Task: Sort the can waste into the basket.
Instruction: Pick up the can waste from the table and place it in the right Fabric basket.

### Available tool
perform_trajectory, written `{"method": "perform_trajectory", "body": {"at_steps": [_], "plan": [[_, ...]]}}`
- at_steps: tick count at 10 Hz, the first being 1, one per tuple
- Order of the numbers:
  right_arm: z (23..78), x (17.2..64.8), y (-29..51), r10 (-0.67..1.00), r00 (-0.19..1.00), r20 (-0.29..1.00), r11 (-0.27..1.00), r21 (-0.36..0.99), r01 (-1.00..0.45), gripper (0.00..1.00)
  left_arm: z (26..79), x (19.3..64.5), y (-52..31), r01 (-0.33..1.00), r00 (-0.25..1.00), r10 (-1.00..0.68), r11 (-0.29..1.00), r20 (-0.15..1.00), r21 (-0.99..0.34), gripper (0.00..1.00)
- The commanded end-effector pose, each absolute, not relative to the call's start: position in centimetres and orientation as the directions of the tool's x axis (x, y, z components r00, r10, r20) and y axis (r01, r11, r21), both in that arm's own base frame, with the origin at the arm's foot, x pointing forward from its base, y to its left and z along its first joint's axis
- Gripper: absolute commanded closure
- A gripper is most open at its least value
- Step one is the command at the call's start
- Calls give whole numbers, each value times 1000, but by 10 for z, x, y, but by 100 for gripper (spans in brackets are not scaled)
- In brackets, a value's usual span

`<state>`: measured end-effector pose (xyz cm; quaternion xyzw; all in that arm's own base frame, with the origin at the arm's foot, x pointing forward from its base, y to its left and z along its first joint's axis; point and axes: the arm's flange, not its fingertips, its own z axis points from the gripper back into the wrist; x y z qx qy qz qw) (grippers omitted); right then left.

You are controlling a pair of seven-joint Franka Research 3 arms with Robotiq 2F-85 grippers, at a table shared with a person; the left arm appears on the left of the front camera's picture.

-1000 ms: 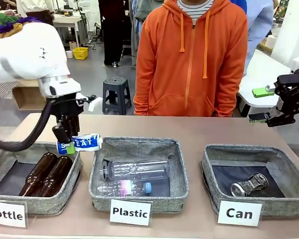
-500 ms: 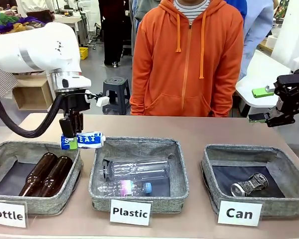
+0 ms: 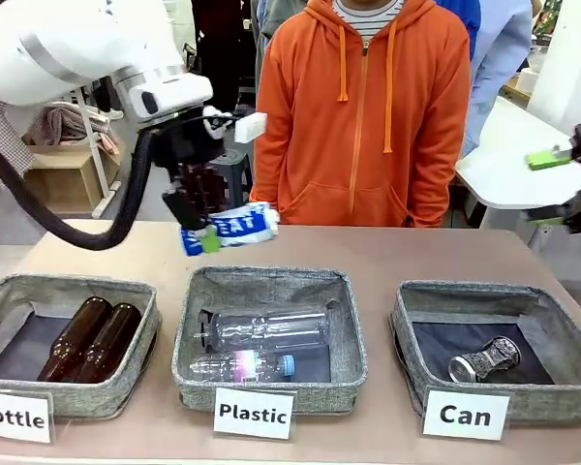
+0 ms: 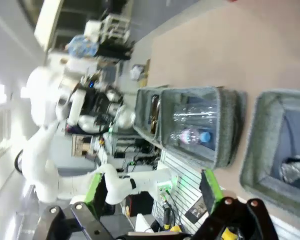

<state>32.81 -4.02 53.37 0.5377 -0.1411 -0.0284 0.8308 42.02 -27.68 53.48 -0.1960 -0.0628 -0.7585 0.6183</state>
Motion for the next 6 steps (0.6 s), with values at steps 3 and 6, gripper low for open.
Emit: {"method": "perform_trajectory", "body": {"at_steps": [3,6], "plan": [[619,246,-149,-315,897,309,613,788,-56,0,489,419,-408,932,-238,-746,-355,621,-69,61],[607,199,-181,-260,901,347,741,670,-44,0,483,464,-578,970,-161,-703,-244,693,-22,61]]}}
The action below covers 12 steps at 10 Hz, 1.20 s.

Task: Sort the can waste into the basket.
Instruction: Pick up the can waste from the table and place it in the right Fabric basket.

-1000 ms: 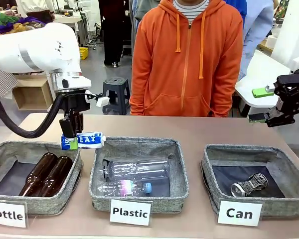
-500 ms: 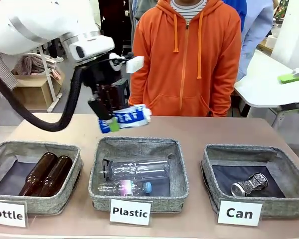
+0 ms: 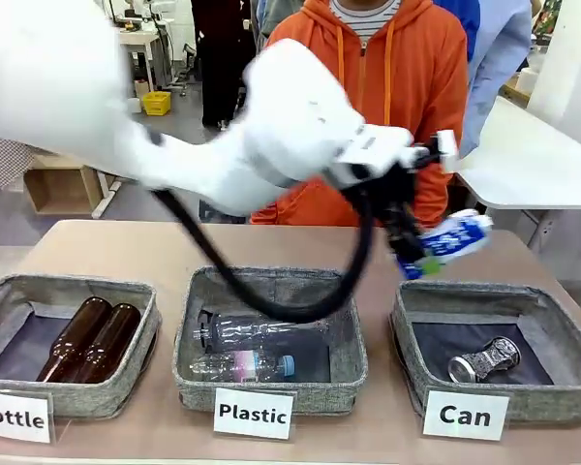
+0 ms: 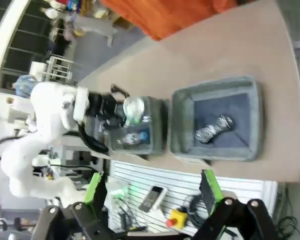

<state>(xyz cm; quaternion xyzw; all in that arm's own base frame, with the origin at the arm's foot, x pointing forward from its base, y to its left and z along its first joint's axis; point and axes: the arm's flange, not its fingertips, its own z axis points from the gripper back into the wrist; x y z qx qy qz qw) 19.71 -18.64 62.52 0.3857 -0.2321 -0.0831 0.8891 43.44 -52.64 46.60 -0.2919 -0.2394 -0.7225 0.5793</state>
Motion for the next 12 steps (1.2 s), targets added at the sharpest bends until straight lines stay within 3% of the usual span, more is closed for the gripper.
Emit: {"method": "perform_trajectory", "body": {"at_steps": [1,2,3,4,9,10,12], "plan": [[591,194,-189,-261,900,349,755,655,-35,0,478,468,-620,950,-168,-715,-302,679,-83,61],[625,197,-186,-327,878,349,689,724,-31,0,468,470,-655,930,-181,-734,-344,654,-128,61],[625,197,-186,-327,878,349,689,724,-31,0,460,471,-669,893,-226,-775,-407,591,-192,61],[625,197,-186,-327,878,349,689,724,-31,0,447,447,-603,964,-150,-710,-258,689,-57,61],[625,197,-186,-327,878,349,689,724,-31,0,437,458,-622,951,-188,-737,-301,649,-66,61],[625,197,-186,-327,878,349,689,724,-31,0,434,457,-621,947,-196,-742,-314,641,-74,4],[625,197,-186,-327,878,349,689,724,-31,0,433,454,-621,944,-193,-745,-319,638,-87,0]]}}
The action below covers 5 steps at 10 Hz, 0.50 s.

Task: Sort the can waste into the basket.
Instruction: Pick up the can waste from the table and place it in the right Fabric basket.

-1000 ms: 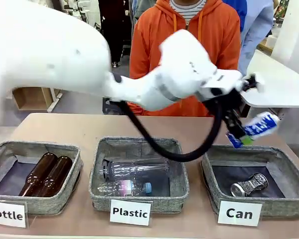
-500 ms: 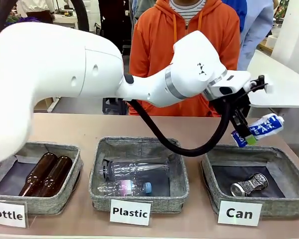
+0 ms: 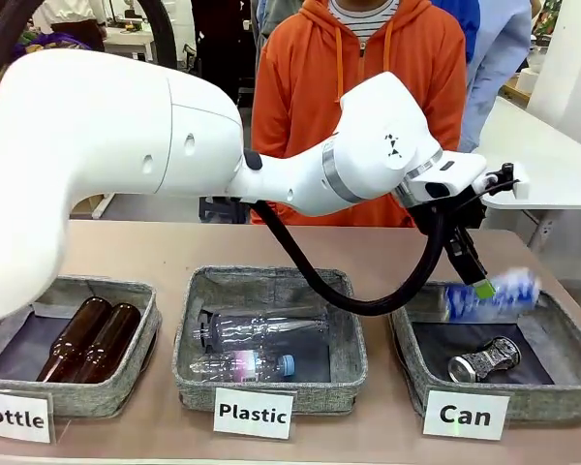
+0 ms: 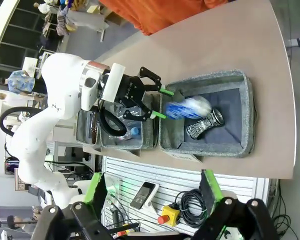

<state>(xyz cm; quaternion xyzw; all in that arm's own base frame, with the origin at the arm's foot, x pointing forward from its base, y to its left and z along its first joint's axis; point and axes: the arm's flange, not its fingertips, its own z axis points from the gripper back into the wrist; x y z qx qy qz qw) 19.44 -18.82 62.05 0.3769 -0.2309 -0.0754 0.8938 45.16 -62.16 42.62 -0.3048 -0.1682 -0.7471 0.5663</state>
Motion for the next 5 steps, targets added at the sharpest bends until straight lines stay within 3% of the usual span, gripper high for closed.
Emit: {"method": "perform_trajectory", "body": {"at_steps": [1,4,5], "plan": [[625,197,-186,-327,878,349,689,724,-31,0,432,453,-620,944,-200,-750,-321,631,-83,0],[625,197,-186,-327,878,349,689,724,-31,0,438,451,-606,946,-181,-743,-311,644,-94,0],[625,197,-186,-327,878,349,689,724,-31,0,450,451,-588,958,-115,-757,-256,643,-130,0]]}}
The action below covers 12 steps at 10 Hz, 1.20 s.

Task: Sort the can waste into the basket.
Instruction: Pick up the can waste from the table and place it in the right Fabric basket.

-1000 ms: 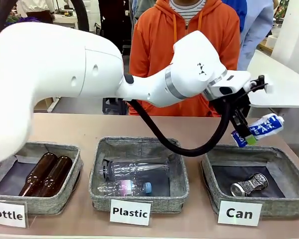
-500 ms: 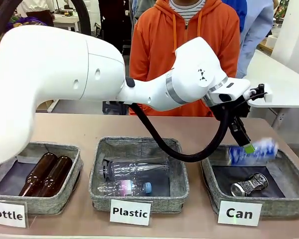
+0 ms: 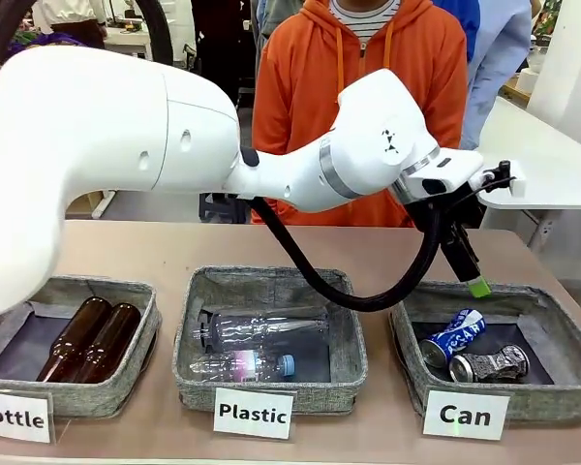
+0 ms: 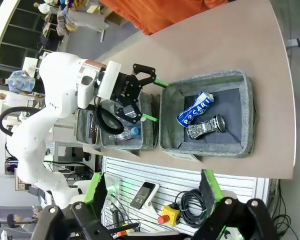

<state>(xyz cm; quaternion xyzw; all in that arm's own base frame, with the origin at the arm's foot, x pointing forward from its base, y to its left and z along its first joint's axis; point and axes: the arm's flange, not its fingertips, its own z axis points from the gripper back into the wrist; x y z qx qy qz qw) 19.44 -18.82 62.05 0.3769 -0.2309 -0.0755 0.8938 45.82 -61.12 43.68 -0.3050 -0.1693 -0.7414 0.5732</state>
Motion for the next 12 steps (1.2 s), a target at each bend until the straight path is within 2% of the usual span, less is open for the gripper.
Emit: {"method": "perform_trajectory", "body": {"at_steps": [1,2,4,6,7,9,12], "plan": [[620,194,-188,-309,882,356,705,709,-39,0,469,451,-557,958,-53,-789,-214,612,-192,0],[619,207,-159,-241,882,404,742,663,-101,0,500,453,-513,944,30,-795,-178,606,-280,0],[605,251,-97,-149,867,475,704,667,-244,0,552,447,-402,881,284,-721,-64,632,-468,0],[587,290,-40,-125,846,518,636,696,-333,0,575,436,-297,842,455,-575,31,680,-538,0],[576,309,-14,-109,833,543,646,675,-355,0,575,433,-240,817,525,-500,69,689,-573,0],[548,341,39,-53,850,523,564,718,-407,0,544,404,-126,736,663,-301,94,686,-670,0],[514,368,60,-146,932,332,306,911,-277,0,460,353,6,660,742,90,74,664,-747,0]]}}
